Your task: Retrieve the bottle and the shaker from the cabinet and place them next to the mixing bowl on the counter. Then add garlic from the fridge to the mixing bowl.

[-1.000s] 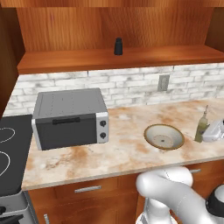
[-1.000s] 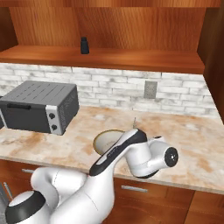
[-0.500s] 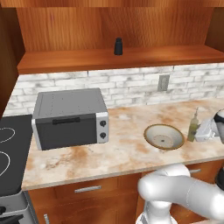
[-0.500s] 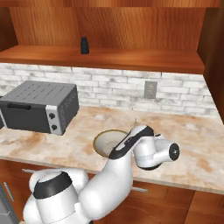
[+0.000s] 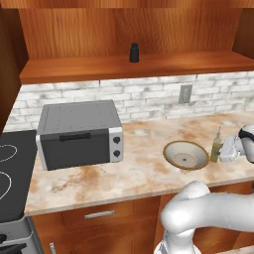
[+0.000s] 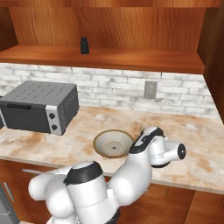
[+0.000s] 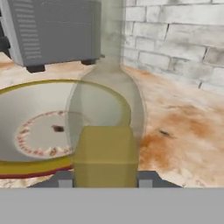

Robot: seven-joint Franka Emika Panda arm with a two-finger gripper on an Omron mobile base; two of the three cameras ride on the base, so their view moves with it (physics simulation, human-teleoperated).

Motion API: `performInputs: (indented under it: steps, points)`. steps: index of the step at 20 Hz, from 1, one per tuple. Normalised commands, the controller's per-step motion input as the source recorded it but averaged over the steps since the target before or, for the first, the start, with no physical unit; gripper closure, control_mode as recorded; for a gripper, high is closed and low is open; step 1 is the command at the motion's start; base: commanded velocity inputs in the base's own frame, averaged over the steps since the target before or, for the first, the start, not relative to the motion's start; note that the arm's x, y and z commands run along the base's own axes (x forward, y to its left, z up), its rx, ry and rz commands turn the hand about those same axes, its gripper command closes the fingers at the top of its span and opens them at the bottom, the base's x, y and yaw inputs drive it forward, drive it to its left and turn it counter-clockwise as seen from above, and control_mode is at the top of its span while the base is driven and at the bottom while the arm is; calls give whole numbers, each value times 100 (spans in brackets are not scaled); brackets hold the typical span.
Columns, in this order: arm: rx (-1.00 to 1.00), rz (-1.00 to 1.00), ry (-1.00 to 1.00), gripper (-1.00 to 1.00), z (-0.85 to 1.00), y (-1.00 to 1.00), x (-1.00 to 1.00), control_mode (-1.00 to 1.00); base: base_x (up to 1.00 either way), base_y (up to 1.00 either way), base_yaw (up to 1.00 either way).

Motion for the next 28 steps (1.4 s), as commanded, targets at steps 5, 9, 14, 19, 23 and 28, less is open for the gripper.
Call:
performInputs:
  steps: [5, 9, 14, 19, 23, 28]
  points:
    - [2, 15, 0, 100, -28, -9, 28, -100, 0, 0, 0]
    - [2, 18, 0, 100, -24, 0, 16, -100, 0, 0, 0]
    - [3, 16, 0, 100, -16, 2, 0, -100, 0, 0, 0]
    - [2, 12, -2, 100, -9, 5, -4, -100, 0, 0, 0]
    - [1, 9, -7, -100, -4, 11, -17, -100, 0, 0, 0]
    - [0, 5, -9, -100, 0, 0, -29, -100, 0, 0, 0]
